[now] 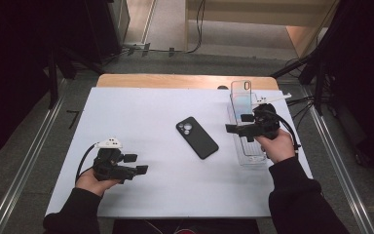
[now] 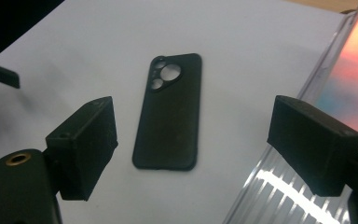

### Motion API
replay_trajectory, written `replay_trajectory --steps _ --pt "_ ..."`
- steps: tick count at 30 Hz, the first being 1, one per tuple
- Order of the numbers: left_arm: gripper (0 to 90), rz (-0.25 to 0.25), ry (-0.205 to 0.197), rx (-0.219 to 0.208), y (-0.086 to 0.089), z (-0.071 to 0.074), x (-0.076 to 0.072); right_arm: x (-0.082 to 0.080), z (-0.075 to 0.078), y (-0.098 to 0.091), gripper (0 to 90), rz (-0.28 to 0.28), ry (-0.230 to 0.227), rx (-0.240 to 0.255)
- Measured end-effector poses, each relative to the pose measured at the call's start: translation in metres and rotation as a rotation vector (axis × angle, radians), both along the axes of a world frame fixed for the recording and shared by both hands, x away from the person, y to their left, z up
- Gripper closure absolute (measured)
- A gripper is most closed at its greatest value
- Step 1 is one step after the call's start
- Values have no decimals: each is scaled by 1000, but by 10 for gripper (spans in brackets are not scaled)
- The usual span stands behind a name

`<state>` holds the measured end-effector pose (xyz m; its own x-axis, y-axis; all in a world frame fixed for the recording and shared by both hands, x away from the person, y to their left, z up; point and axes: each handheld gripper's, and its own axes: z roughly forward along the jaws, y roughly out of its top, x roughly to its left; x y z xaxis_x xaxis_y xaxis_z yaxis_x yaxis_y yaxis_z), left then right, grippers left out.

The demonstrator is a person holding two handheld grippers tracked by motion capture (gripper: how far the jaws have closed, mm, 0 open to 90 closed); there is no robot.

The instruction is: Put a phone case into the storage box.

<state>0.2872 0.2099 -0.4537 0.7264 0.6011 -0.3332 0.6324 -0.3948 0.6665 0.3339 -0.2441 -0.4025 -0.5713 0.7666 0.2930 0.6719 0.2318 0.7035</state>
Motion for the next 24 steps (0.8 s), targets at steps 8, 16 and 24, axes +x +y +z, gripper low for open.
replay_trajectory --steps 8,16,24 --pt "298 -9 0 3 -1 1 -1 -19 -6 6 202 86 13 3" --pt "297 -15 -2 -2 -3 2 -2 -37 -16 10 213 141 34 16" --pt "297 -26 -3 -9 -4 3 -5 -55 -28 12 213 204 22 19"
